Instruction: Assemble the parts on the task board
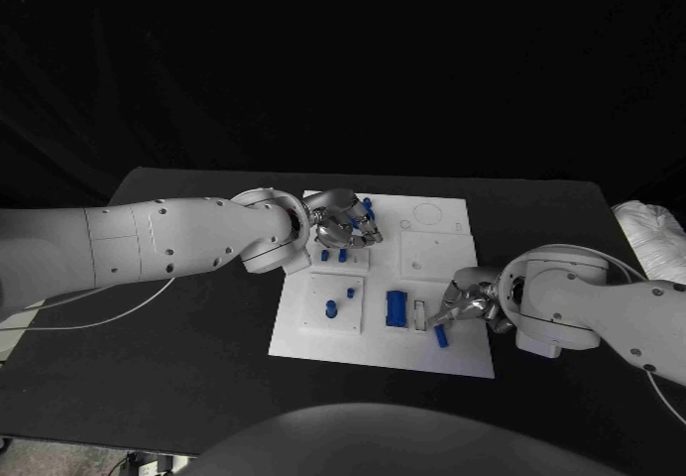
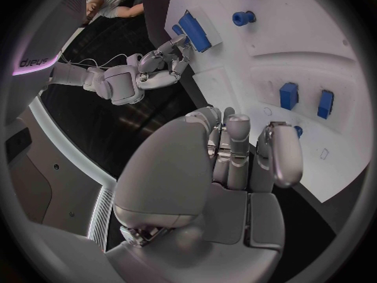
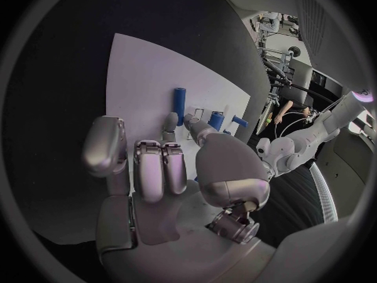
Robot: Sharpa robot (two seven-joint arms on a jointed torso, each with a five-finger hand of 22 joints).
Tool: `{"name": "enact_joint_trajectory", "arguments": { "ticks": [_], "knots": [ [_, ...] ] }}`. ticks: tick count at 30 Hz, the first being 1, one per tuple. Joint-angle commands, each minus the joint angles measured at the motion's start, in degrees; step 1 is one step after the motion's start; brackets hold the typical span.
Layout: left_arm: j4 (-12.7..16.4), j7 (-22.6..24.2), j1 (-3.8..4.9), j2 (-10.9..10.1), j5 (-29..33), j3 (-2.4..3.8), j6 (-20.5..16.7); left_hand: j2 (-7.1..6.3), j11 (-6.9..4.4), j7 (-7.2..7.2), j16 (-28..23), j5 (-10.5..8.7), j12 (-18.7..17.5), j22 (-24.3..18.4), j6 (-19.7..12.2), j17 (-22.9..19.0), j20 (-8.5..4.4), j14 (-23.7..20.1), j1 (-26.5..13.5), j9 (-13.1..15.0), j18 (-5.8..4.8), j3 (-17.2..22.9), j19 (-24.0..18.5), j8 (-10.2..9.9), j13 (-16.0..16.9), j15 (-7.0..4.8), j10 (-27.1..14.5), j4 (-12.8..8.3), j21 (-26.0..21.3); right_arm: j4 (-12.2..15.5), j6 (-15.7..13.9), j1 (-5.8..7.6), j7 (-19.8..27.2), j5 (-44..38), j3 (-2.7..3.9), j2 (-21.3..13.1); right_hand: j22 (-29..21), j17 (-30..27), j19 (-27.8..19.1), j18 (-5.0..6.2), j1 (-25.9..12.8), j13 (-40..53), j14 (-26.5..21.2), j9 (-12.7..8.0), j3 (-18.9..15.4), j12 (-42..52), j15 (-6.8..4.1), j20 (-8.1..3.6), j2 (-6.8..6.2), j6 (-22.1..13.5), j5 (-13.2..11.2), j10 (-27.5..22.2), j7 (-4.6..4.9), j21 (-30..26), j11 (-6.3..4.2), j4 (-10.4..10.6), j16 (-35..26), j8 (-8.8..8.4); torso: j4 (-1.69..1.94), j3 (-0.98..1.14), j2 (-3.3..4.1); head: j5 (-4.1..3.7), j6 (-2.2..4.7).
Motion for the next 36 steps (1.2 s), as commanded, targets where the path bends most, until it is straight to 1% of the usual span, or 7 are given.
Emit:
{"name": "enact_joint_trajectory", "arguments": {
  "ticks": [1, 5, 11, 14, 17, 26, 36],
  "knots": [
    [0.2, -0.4, -0.02, 0.2, -0.4, 0.03, 1.2, 0.14, -0.03, 0.3, -0.1, 0.27, 0.2, 10.4, 0.3, -0.1, 0.14, -0.4, 0.6, 0.1, 0.37, 0.4, -0.4, 0.2, 0.1, 0.21, 0.2, 0.1, -0.2, -0.7, 3.2, -0.62, -3.6, -6.5, -0.63, -0.3, 8.1, 9.5, 0.2, 0.73, 0.3, 15.1, 4.7, -2.3, -0.6, 0.2, -0.1, -0.31, -0.26, -1.2, -1.2, 6.1, 1.63, -0.5, 0.09, 0.1, -0.4, -4.0, -0.07, 0.03, 0.03, 0.0, 0.0],
    [0.3, -0.6, -0.04, 0.1, -0.6, 0.03, 1.4, 0.14, -0.03, 0.3, -0.1, 0.27, 0.2, 10.4, 0.3, -0.1, 0.14, -0.4, 0.6, 0.1, 0.37, 0.4, -0.4, 0.2, 0.1, 0.21, 0.2, 0.1, -0.2, -0.4, 4.3, -0.62, -3.7, -9.0, -0.63, -0.3, 7.8, 8.6, 0.1, 0.89, -0.4, 15.1, 4.5, -6.9, -1.8, 0.2, 0.41, 0.06, -0.45, -0.5, -3.9, 6.1, 2.38, -1.8, 0.71, 1.1, -1.1, -8.25, -0.05, 0.02, 0.04, -0.1, 0.0],
    [0.4, -0.8, -0.06, 0.2, -0.6, 0.03, 1.5, 0.14, -0.03, 0.3, -0.1, 0.27, 0.2, 10.4, 0.3, -0.1, 0.14, -0.4, 0.6, 0.1, 0.37, 0.4, -0.4, 0.2, 0.1, 0.21, 0.2, 0.1, -0.2, -0.3, 4.7, -0.62, -3.8, -10.8, -0.63, -0.3, 7.5, 7.2, -0.1, 1.14, 0.9, 15.1, 4.2, -15.7, -2.9, 0.2, 1.11, 0.63, -0.75, 1.1, -4.2, 6.1, 3.44, -3.7, 1.61, 0.6, -2.1, -15.1, 0.01, 0.01, 0.01, -0.08, 0.0],
    [0.4, -0.9, -0.07, 0.2, -0.7, 0.03, 1.6, 0.14, -0.03, 0.3, -0.1, 0.27, 0.2, 10.4, 0.3, -0.1, 0.14, -0.4, 0.6, 0.1, 0.37, 0.4, -0.4, 0.2, 0.1, 0.21, 0.2, 0.1, -0.2, -0.3, 4.6, -0.62, -3.8, -11.2, -0.63, -0.2, 7.3, 6.6, -0.2, 1.26, 1.8, 15.1, 4.1, -18.8, -3.1, 0.2, 1.34, 0.83, -0.81, 2.0, -3.2, 6.1, 3.73, -4.6, 1.88, 0.1, -2.5, -17.04, 0.0, 0.0, 0.0, -0.07, 0.0],
    [0.4, -1.0, -0.07, 0.1, -0.7, 0.03, 1.7, 0.2, -0.01, 0.35, -0.3, 0.2, 0.3, 10.4, 0.2, -0.3, 0.16, -0.4, 0.5, 0.1, 0.38, 0.4, -0.4, 0.3, 0.1, 0.24, 0.2, 0.2, -0.3, -0.4, 4.6, -0.62, -3.8, -11.7, -0.63, -0.2, 7.2, 6.4, -0.2, 1.33, 2.4, 15.1, 4.0, -20.2, -3.1, 0.2, 1.34, 0.9, -0.81, 2.8, -1.5, 6.1, 3.72, -5.0, 1.89, -0.3, -2.6, -17.72, -0.01, 0.0, 0.0, -0.03, 0.0],
    [0.4, -1.3, -0.1, 0.1, -0.8, 0.03, 2.2, 0.29, -0.01, 0.42, -0.3, 0.16, 0.5, 10.4, 0.2, -0.3, 0.18, -0.4, 0.5, 0.1, 0.37, 0.4, -0.4, 0.3, 0.2, 0.25, 0.4, 0.2, -0.2, -0.9, 4.5, -0.62, -3.8, -12.0, -0.63, 0.1, 7.0, 5.7, -0.2, 1.45, 4.1, 15.1, 3.9, -24.8, -1.8, 0.2, 1.28, 0.88, -0.87, 4.6, 8.6, 6.1, 3.74, -6.1, 1.85, -1.6, -3.1, -19.93, -0.01, 0.0, -0.01, 0.08, 0.0],
    [0.4, -1.6, -0.12, 0.1, -0.9, 0.03, 2.3, 0.29, -0.01, 0.42, -0.3, 0.16, 0.5, 10.4, 0.2, -0.3, 0.18, -0.4, 0.5, 0.1, 0.37, 0.4, -0.4, 0.3, 0.2, 0.25, 0.4, 0.2, -0.2, -2.2, 2.8, -0.63, -3.8, -7.7, -0.63, 0.5, 6.9, 4.9, -0.3, 1.59, 7.8, 15.1, 3.8, -28.4, 3.5, 0.2, 1.16, 0.75, -0.79, 6.7, 22.2, 6.1, 3.77, -7.4, 1.75, -5.3, -3.6, -20.97, -0.04, 0.01, -0.01, 0.02, 0.0]
  ]
}}
